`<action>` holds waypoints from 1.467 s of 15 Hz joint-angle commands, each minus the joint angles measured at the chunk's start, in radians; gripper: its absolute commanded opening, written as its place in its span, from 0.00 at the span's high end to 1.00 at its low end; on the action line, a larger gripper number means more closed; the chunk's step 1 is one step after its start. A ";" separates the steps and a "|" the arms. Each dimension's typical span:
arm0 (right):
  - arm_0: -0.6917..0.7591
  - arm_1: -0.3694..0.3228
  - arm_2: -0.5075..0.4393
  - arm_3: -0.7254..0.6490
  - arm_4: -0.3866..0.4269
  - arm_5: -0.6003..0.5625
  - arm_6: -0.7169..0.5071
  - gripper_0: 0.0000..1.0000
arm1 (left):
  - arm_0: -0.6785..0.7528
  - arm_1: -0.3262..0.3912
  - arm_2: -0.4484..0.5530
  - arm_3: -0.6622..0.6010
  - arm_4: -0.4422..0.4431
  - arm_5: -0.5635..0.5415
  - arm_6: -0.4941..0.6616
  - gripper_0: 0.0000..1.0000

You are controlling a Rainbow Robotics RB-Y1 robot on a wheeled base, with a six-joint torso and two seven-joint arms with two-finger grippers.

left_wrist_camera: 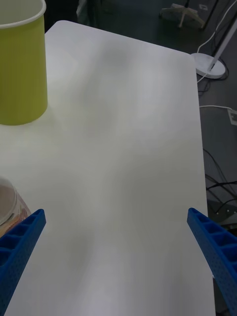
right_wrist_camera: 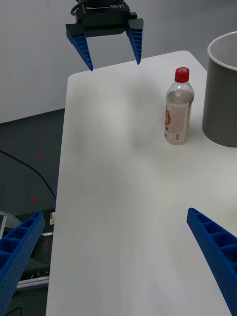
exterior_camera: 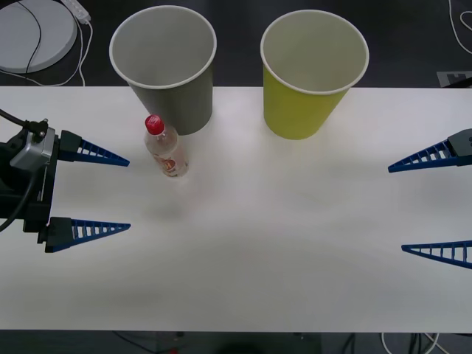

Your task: Put the can into the green bin and the plastic bottle into the gray bin

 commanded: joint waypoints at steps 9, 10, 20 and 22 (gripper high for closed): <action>0.000 0.000 0.000 0.000 0.000 0.000 0.000 0.00 | 0.052 -0.002 -0.017 0.060 0.037 0.014 -0.063 0.00; 0.000 0.000 0.000 0.000 0.000 0.000 0.000 0.00 | 0.057 0.008 -0.014 0.063 0.044 0.017 -0.064 0.00; 0.000 0.000 0.000 0.000 0.000 0.000 0.000 0.00 | 0.298 0.049 0.206 0.051 0.107 0.081 -0.092 0.00; 0.000 0.000 0.000 0.000 0.000 0.000 0.000 0.00 | 0.336 0.048 0.221 0.038 0.107 0.133 -0.121 0.00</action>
